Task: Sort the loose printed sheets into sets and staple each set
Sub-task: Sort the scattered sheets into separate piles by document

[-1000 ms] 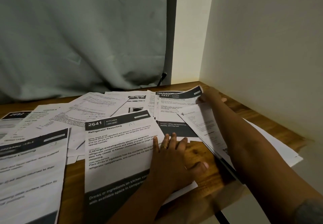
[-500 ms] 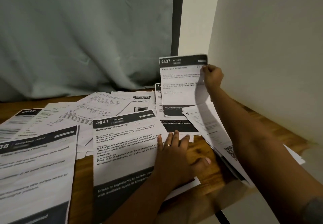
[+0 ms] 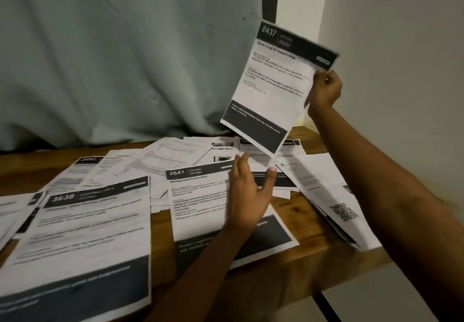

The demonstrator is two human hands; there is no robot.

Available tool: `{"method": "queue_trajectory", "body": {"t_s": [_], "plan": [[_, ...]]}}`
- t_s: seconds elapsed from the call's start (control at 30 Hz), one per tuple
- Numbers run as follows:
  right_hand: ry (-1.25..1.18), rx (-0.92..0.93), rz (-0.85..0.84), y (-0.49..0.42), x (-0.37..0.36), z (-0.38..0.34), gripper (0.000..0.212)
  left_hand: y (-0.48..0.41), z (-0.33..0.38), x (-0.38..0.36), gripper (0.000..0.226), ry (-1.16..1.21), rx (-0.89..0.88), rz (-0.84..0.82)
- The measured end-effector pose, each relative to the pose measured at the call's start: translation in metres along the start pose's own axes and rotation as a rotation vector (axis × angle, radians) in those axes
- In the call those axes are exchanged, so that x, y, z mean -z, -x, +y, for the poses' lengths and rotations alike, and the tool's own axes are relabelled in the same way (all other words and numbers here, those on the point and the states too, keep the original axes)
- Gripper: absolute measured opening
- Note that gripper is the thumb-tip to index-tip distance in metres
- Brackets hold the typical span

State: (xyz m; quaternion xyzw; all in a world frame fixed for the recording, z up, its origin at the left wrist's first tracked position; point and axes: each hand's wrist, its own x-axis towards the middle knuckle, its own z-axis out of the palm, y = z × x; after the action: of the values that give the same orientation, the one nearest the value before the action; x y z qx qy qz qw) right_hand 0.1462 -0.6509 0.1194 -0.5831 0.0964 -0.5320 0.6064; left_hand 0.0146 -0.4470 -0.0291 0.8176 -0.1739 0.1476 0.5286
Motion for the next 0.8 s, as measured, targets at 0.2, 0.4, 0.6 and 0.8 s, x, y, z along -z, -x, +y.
{"method": "queue_trajectory", "body": {"t_s": [0.2,0.4,0.6,0.8], "plan": [[-0.017,-0.112,-0.163,0.030,0.003,-0.014,0.013,-0.009,0.018,0.075,0.071,-0.200,-0.178,0.324],[-0.013,-0.283,-0.440,0.075,-0.006,-0.039,0.006,-0.018,0.005,0.163,0.058,-0.096,0.109,0.305],[-0.014,-0.361,-0.557,0.140,-0.038,-0.058,0.016,0.009,-0.020,0.218,0.066,0.072,0.264,0.318],[0.012,-0.440,-0.666,0.212,-0.080,-0.072,0.027,0.039,-0.049,0.273,0.029,-0.008,0.314,0.348]]}}
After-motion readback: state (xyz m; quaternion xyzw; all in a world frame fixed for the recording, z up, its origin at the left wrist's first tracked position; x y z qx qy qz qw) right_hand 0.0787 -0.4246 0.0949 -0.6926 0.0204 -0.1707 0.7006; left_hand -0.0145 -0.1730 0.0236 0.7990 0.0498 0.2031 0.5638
